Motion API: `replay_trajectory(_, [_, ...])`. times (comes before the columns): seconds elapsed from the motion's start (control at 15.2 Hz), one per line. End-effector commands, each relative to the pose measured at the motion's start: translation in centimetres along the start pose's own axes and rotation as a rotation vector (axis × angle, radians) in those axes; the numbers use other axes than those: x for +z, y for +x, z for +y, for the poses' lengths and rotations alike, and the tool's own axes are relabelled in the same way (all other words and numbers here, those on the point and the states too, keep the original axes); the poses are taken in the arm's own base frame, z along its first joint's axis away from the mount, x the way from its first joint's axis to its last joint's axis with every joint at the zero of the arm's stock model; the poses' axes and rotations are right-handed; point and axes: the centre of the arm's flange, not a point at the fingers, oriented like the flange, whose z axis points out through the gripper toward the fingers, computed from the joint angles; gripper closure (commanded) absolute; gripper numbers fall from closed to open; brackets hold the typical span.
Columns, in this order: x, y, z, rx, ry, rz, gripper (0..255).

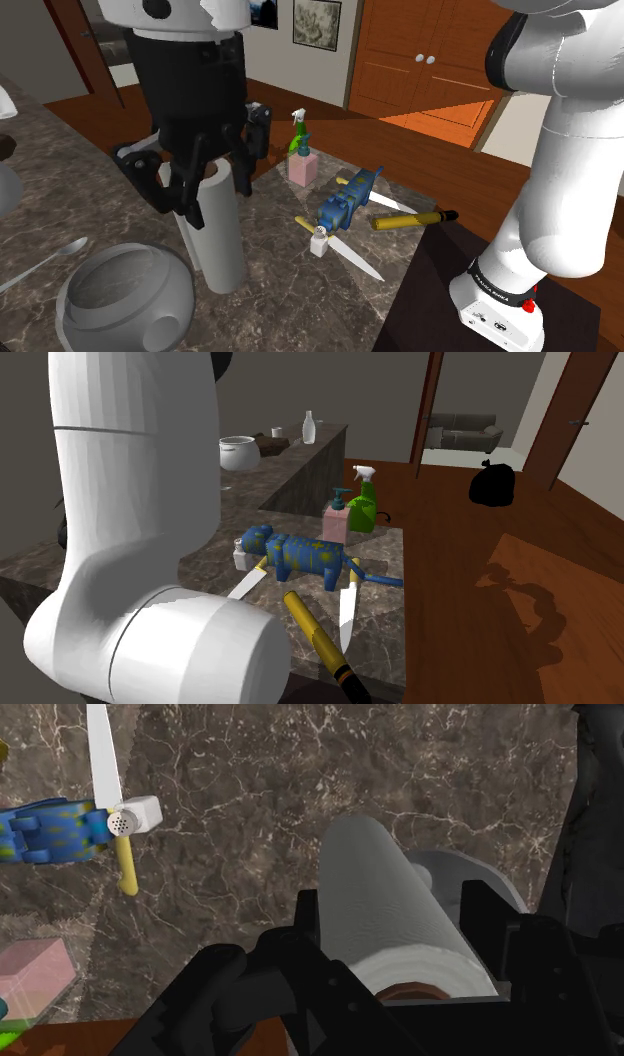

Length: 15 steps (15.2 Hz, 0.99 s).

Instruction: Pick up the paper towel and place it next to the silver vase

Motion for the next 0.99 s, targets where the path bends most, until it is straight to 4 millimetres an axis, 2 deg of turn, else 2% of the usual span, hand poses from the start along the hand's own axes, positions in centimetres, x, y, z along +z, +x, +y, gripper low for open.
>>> replay_trajectory(0.0, [1.1,0.1,0.1,0.000,0.000,0.000,255])
replay_trajectory(0.92, [8.4,0.0,0.2,0.000,0.000,0.000,255])
